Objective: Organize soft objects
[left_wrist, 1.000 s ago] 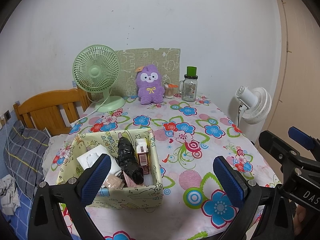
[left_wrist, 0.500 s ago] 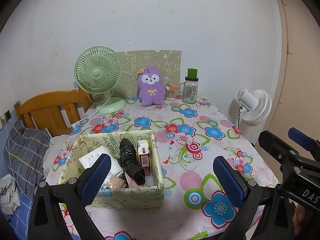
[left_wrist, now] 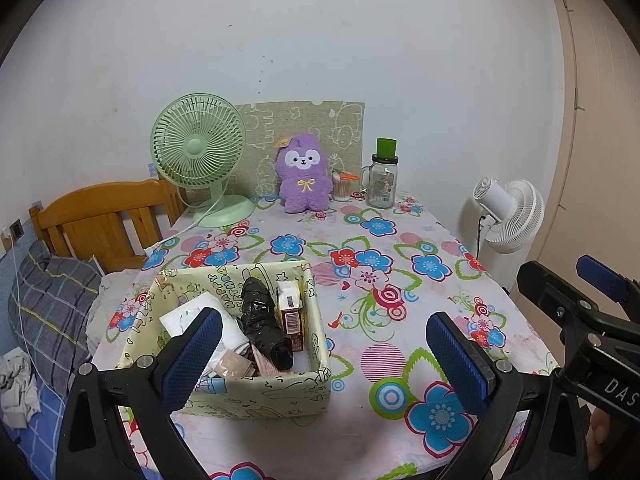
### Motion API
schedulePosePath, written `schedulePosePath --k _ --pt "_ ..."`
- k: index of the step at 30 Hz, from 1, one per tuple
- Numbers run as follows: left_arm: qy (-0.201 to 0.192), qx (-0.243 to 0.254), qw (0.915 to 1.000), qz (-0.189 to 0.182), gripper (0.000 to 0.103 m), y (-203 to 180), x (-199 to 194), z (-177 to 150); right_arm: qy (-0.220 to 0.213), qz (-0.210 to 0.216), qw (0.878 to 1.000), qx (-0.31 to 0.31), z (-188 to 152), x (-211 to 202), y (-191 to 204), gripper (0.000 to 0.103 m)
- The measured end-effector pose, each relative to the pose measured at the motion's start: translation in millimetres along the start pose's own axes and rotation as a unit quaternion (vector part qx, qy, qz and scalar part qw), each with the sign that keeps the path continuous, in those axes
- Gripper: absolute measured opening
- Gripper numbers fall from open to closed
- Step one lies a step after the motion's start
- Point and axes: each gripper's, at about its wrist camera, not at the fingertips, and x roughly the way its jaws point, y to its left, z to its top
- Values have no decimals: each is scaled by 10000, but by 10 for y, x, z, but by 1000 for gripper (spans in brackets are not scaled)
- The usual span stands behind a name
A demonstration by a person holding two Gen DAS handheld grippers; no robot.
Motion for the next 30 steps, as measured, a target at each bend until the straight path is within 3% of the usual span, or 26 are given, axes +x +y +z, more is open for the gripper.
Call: schedulePosePath --k 30 --pt "-14 -5 10000 30 103 33 -40 17 -20 -1 10000 -28 10 -1 19 98"
